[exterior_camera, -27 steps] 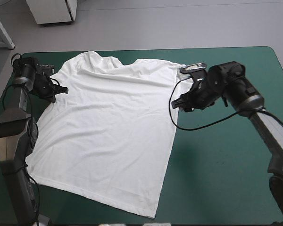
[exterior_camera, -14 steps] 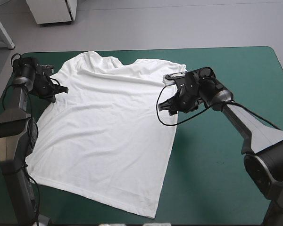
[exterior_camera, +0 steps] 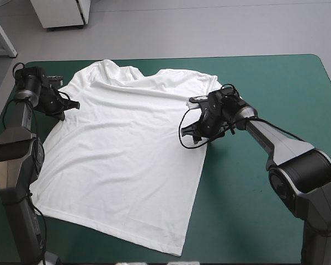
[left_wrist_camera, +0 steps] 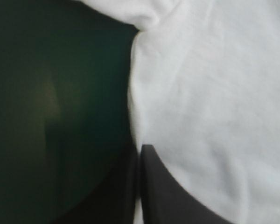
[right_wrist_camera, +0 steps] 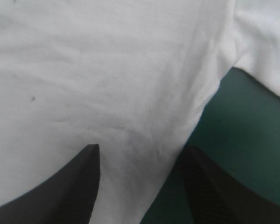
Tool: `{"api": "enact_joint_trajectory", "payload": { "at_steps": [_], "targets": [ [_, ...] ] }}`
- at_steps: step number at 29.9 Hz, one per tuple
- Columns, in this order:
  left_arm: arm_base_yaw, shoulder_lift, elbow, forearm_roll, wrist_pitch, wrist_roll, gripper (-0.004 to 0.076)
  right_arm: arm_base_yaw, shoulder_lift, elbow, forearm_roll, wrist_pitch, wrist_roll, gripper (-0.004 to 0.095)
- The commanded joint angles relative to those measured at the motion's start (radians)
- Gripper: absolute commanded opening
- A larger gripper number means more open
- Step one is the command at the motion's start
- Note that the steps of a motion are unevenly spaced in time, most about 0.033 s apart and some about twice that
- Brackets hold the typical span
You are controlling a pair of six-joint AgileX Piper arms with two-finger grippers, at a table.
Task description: Fold the cloth
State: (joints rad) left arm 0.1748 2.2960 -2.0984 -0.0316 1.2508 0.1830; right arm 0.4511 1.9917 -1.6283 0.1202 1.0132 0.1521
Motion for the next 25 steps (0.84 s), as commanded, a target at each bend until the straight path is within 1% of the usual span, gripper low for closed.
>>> {"api": "enact_joint_trajectory", "payload": {
  "at_steps": [1, 5, 9, 12, 14, 16, 20, 25],
  "targets": [
    [0.004, -0.022, -0.004, -0.003, -0.03, -0.01, -0.0009, 0.004, -0.027, -0.03, 0.01, -0.011, 0.007, 0.0493],
    [0.004, -0.022, -0.004, -0.007, -0.031, -0.01, -0.0009, 0.027, 0.002, -0.03, 0.045, -0.009, -0.003, 0.0439],
    [0.004, -0.022, -0.004, -0.032, -0.031, -0.01, -0.0009, 0.079, 0.048, -0.03, 0.084, 0.01, -0.025, 0.0298],
    [0.004, -0.022, -0.004, -0.038, -0.031, -0.01, -0.0009, 0.113, 0.071, -0.03, 0.082, 0.014, -0.025, 0.0116],
    [0.004, -0.022, -0.004, -0.038, -0.029, -0.01, -0.0009, 0.116, 0.073, -0.03, 0.079, 0.016, -0.028, -0.002],
    [0.004, -0.022, -0.008, -0.04, -0.029, -0.01, -0.0009, 0.112, 0.069, -0.03, 0.057, 0.03, -0.026, -0.0017],
    [0.004, -0.022, -0.058, -0.086, -0.044, -0.009, -0.0009, 0.099, 0.027, -0.033, -0.044, 0.058, 0.001, -0.0017],
    [0.004, -0.022, -0.201, -0.117, -0.001, -0.004, -0.0009, 0.062, -0.049, -0.049, -0.104, 0.084, 0.006, -0.0017]
  ]
}}
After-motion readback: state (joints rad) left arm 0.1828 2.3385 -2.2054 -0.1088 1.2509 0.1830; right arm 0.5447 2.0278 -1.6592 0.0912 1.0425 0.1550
